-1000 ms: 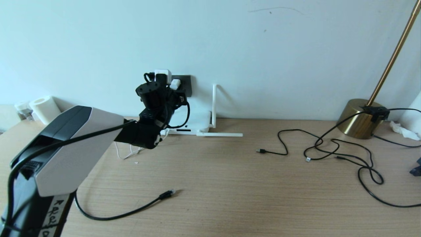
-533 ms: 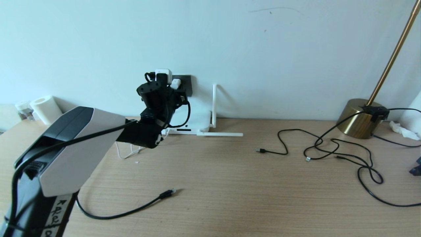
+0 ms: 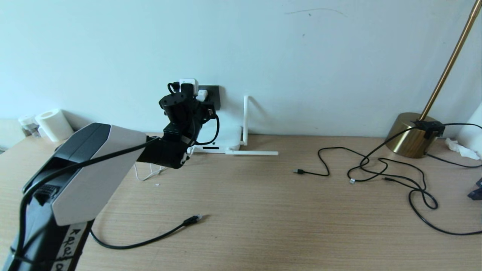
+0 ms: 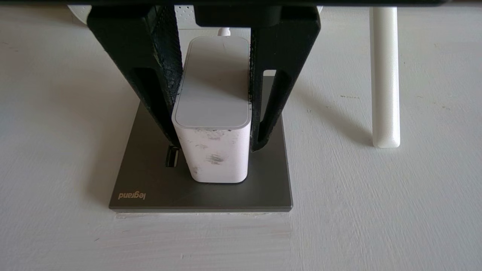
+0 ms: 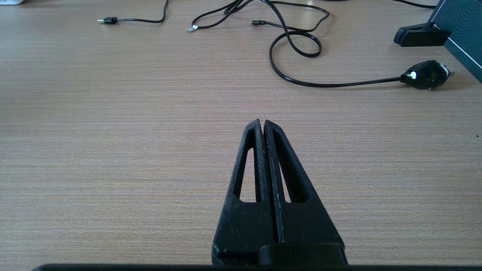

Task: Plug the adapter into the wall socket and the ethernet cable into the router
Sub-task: Plug plug into socket

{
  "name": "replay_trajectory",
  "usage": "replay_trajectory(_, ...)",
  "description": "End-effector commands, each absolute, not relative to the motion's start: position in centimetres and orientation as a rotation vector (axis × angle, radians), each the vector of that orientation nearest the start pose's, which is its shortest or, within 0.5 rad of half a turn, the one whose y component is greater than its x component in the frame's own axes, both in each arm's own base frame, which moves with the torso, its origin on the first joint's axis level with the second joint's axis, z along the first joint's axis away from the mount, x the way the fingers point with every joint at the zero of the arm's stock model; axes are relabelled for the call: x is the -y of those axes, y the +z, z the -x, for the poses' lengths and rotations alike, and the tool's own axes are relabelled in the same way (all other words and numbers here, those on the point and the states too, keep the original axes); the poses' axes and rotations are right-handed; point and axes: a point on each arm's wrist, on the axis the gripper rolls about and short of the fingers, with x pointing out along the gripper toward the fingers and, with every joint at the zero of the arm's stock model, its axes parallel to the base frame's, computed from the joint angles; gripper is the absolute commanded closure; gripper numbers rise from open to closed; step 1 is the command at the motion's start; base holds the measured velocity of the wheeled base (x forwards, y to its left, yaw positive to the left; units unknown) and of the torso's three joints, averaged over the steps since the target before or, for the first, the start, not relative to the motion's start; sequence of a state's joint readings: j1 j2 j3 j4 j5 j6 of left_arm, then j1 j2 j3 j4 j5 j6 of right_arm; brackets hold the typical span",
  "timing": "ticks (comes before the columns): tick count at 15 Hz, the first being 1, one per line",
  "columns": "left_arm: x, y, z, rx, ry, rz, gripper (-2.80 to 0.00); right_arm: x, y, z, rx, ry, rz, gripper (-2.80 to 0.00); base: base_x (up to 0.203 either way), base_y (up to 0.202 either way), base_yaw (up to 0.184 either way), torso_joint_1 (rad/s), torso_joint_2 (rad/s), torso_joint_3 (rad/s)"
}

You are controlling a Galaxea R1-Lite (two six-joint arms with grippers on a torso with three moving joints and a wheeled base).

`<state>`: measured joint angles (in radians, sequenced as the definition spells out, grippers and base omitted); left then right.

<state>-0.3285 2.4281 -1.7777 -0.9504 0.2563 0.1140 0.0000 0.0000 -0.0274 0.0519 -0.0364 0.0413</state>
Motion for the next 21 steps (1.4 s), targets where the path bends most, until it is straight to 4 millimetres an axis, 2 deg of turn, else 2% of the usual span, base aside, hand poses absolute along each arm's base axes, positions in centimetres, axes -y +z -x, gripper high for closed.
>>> replay_trajectory(1, 15.89, 18.04, -48.42, 0.294, -0.055, -0.027, 0.0, 0.08, 7.77, 2.51, -0.023, -0.037, -0.041, 0.0, 0.0, 0.0, 0.0, 0.0, 0.0, 0.0)
replay_trajectory(21, 16.13, 17.73, -48.76, 0.295, -0.042, -0.019, 0.0, 0.08, 7.77, 2.51, -0.022, -0.037, -0.041, 0.0, 0.0, 0.0, 0.0, 0.0, 0.0, 0.0)
